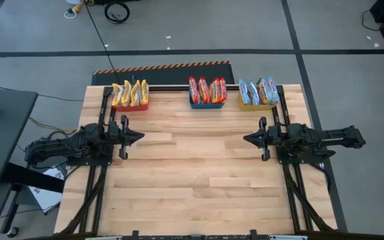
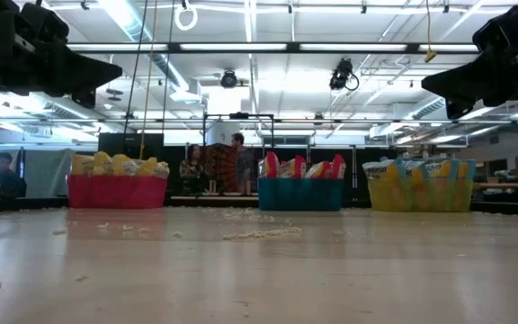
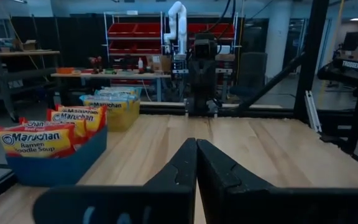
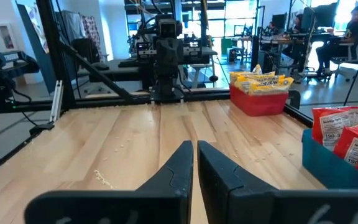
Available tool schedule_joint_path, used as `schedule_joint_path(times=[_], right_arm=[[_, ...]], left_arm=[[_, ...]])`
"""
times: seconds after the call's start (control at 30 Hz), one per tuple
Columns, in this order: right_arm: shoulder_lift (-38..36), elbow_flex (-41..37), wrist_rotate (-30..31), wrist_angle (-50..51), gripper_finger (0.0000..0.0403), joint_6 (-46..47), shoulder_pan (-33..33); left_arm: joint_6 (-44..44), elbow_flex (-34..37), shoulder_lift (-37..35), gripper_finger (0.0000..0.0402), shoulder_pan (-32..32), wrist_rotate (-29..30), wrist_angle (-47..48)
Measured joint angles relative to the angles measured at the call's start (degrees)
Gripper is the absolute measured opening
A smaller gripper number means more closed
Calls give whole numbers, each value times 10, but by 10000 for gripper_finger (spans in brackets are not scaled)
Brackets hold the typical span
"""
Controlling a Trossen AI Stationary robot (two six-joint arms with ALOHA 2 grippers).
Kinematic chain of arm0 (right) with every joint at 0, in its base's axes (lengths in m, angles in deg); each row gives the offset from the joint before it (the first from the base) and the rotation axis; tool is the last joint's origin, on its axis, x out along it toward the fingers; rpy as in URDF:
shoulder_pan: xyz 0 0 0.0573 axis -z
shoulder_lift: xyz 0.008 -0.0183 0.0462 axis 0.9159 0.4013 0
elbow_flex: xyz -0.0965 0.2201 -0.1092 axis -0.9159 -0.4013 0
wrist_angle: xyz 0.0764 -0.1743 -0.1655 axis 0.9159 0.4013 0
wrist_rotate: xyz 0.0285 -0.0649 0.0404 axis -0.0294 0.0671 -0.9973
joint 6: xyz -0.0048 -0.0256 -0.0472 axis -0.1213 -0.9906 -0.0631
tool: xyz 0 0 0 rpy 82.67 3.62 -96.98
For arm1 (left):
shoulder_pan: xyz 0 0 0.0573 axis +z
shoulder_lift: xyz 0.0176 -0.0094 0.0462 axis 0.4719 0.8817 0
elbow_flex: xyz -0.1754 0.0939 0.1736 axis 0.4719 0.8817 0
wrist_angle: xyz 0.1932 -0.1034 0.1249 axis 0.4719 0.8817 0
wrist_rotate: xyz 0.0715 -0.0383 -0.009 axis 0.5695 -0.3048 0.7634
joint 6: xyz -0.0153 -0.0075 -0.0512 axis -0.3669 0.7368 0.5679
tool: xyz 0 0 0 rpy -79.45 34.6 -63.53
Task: Sort Maruchan noodles
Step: Return to Home Position
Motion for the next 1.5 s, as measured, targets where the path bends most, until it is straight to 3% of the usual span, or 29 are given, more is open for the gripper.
schedule_joint_path(times=[0.77,0.9,1.13,1.5], right_arm=[[0,0,1,0,29,0,0],[0,0,1,-1,29,0,0],[1,0,1,-1,29,0,0],[1,0,1,-1,29,0,0]], left_arm=[[2,0,-3,13,-5,2,18],[57,0,-3,13,-36,11,31],[10,0,-3,13,-132,20,27],[0,1,0,13,-140,19,9]])
